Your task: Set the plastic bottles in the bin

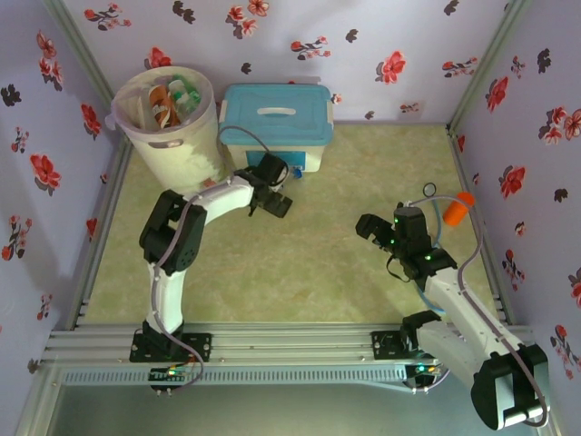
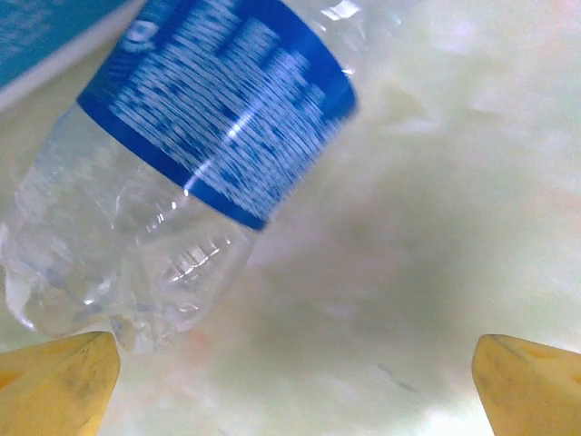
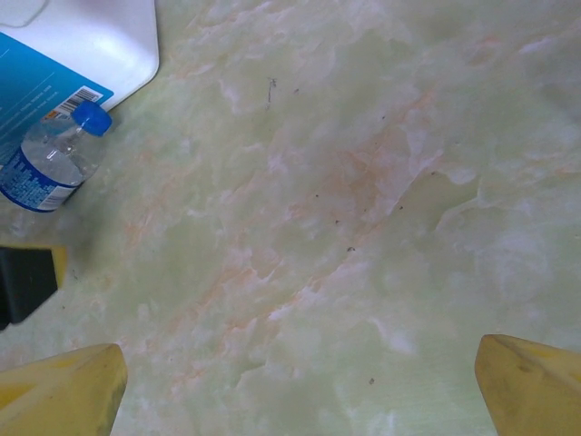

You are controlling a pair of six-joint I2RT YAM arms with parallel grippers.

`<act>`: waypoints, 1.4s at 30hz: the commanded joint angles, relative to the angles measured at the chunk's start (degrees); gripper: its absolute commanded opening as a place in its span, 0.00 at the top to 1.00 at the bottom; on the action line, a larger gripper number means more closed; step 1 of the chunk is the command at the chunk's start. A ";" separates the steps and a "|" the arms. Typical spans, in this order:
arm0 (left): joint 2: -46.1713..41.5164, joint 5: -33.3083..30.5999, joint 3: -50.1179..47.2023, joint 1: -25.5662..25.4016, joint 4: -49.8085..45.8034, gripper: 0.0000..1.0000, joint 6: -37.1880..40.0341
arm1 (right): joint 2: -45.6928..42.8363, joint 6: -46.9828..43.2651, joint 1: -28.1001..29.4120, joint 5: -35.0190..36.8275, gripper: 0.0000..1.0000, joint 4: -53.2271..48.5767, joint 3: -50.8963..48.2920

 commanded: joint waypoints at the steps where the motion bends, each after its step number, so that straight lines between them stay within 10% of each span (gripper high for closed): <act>1: -7.23 0.30 -2.66 -3.52 -0.05 0.00 -3.32 | -1.33 -0.39 0.19 1.40 0.01 0.30 -0.30; 28: 4.83 -1.33 3.42 1.75 7.78 0.01 2.66 | -2.57 -0.86 0.14 1.70 0.01 -1.37 0.45; 42: 1.42 -1.91 -1.91 1.35 7.33 0.31 3.32 | -2.80 -0.80 0.11 1.78 0.01 -1.89 0.71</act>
